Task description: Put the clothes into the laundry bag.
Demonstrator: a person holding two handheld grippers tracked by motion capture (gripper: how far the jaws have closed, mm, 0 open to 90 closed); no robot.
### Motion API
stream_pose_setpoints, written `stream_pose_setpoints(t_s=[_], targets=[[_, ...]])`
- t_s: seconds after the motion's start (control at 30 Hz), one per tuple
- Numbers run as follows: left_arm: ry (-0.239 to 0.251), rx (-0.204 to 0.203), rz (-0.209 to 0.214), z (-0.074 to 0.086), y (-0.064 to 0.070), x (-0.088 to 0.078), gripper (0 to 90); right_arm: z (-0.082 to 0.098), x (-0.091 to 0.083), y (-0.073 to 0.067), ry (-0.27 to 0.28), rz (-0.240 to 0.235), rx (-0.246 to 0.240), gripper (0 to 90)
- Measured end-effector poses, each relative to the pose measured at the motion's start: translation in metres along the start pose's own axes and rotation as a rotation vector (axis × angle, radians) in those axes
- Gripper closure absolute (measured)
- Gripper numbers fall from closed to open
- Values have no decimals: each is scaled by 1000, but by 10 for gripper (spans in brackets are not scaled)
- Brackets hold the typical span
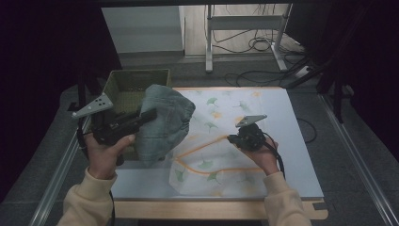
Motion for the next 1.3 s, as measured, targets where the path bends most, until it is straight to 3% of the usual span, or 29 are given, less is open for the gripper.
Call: stream_pose_setpoints(t_s=[0.6, 1.3], targets=[[0, 6, 61, 5, 22, 14, 769, 0, 1, -1, 4, 3, -5, 881], [-41, 12, 109, 25, 40, 28, 769, -2, 1, -1, 14, 0, 1, 881]])
Point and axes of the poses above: each handheld gripper's, and its own axes: x roughly forward along the jaws, z roughly out of its underside, y roughly to its right, the point moved 8 cm from there along x, roughly forward along the jaws, and after that the axes turned 7 degrees about x, right-handed, at the moved point
